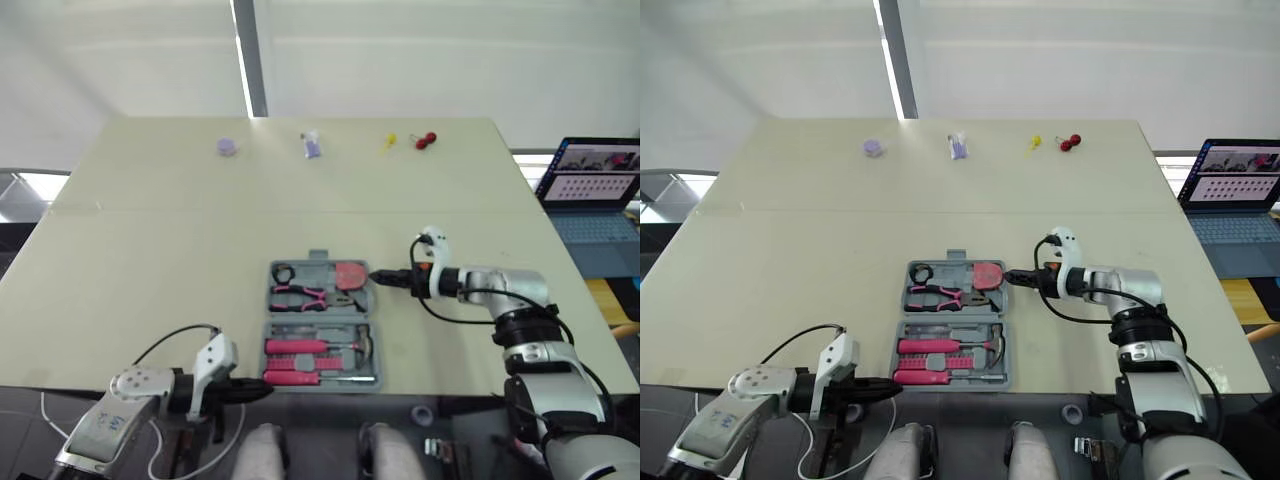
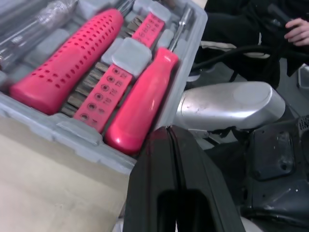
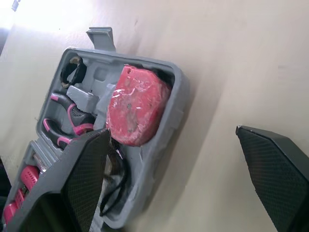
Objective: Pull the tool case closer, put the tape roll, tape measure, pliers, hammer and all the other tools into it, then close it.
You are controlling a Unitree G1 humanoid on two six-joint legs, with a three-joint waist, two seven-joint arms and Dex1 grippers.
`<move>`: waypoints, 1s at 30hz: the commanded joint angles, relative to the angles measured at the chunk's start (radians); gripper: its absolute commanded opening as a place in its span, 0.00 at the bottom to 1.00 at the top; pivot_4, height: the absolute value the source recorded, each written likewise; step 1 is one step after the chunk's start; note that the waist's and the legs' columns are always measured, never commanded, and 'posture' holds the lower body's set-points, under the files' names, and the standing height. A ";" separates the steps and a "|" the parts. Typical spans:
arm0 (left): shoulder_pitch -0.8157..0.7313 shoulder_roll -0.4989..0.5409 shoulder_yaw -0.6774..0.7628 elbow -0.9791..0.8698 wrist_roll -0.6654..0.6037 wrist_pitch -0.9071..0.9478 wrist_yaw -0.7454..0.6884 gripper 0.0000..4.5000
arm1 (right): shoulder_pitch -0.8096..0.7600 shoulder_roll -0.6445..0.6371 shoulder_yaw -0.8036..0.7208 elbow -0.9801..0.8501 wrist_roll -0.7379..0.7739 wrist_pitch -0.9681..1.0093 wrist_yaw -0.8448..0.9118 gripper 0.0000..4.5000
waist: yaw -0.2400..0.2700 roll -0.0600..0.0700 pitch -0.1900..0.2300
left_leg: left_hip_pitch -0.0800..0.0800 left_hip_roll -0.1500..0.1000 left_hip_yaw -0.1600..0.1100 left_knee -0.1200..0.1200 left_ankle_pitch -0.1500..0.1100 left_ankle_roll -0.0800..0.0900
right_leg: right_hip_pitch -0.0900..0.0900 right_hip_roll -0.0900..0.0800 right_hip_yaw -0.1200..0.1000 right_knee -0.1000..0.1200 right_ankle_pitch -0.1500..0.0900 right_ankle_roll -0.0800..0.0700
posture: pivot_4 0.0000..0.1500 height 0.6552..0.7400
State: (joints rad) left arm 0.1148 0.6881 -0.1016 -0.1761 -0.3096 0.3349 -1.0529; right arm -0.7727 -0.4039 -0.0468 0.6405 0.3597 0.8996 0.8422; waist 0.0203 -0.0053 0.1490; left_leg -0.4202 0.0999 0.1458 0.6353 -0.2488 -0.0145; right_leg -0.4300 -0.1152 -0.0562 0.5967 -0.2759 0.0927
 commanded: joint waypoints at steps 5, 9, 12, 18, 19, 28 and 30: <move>0.016 0.015 -0.038 0.058 0.068 -0.074 0.008 0.00 | -0.065 0.060 0.001 0.140 -0.037 -0.059 -0.043 0.98 | -0.007 0.000 -0.001 | 0.001 0.000 0.001 0.000 0.000 0.000 | 0.001 0.000 0.001 0.000 0.000 0.000 | 1.00 1.00; 0.014 0.019 -0.039 0.070 0.069 -0.088 0.006 0.00 | -0.089 0.094 -0.004 0.194 -0.032 -0.074 -0.021 0.98 | -0.015 0.001 -0.002 | 0.002 0.000 0.001 -0.001 0.000 0.000 | 0.001 0.000 0.001 0.000 0.000 0.000 | 1.00 1.00; 0.013 0.024 -0.039 0.076 0.071 -0.096 0.005 0.00 | -0.102 0.116 -0.012 0.225 -0.026 -0.079 -0.013 0.98 | -0.022 0.001 -0.002 | 0.004 0.000 0.001 -0.002 0.000 0.000 | 0.002 0.000 0.001 0.000 0.000 0.000 | 1.00 1.00; 0.010 0.031 -0.036 0.084 0.069 -0.107 0.008 0.00 | -0.118 0.145 -0.044 0.259 0.001 -0.072 0.027 0.98 | -0.024 0.002 -0.002 | 0.013 0.001 0.002 -0.007 0.000 -0.001 | 0.003 0.001 0.002 -0.001 -0.001 -0.001 | 1.00 1.00; 0.011 0.032 -0.035 0.085 0.069 -0.109 0.008 0.00 | -0.119 0.146 -0.048 0.260 0.002 -0.071 0.032 0.98 | -0.024 0.002 -0.002 | 0.013 0.001 0.002 -0.007 0.000 -0.001 | 0.003 0.001 0.002 -0.001 -0.001 -0.001 | 1.00 1.00; 0.024 0.034 -0.027 0.079 0.060 -0.113 0.011 0.00 | -0.116 0.141 -0.064 0.228 0.024 -0.095 0.125 0.98 | -0.024 0.003 -0.001 | 0.013 0.001 0.003 -0.008 0.000 -0.001 | 0.002 0.001 0.004 -0.001 -0.001 -0.001 | 1.00 1.00; 0.027 0.034 -0.021 0.078 0.057 -0.112 0.015 0.00 | -0.112 0.135 -0.068 0.218 0.028 -0.112 0.151 0.98 | -0.025 0.004 -0.001 | 0.013 0.001 0.003 -0.008 0.000 -0.001 | 0.002 0.001 0.004 -0.001 -0.001 -0.001 | 1.00 1.00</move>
State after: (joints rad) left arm 0.1237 0.7076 -0.1276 -0.1284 -0.2821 0.2071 -1.0614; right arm -0.8806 -0.2755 -0.0980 0.9037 0.3462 0.8035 0.9337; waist -0.0042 -0.0017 0.1484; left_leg -0.4072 0.1009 0.1493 0.6270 -0.2492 -0.0151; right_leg -0.4277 -0.1140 -0.0521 0.5958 -0.2765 0.0914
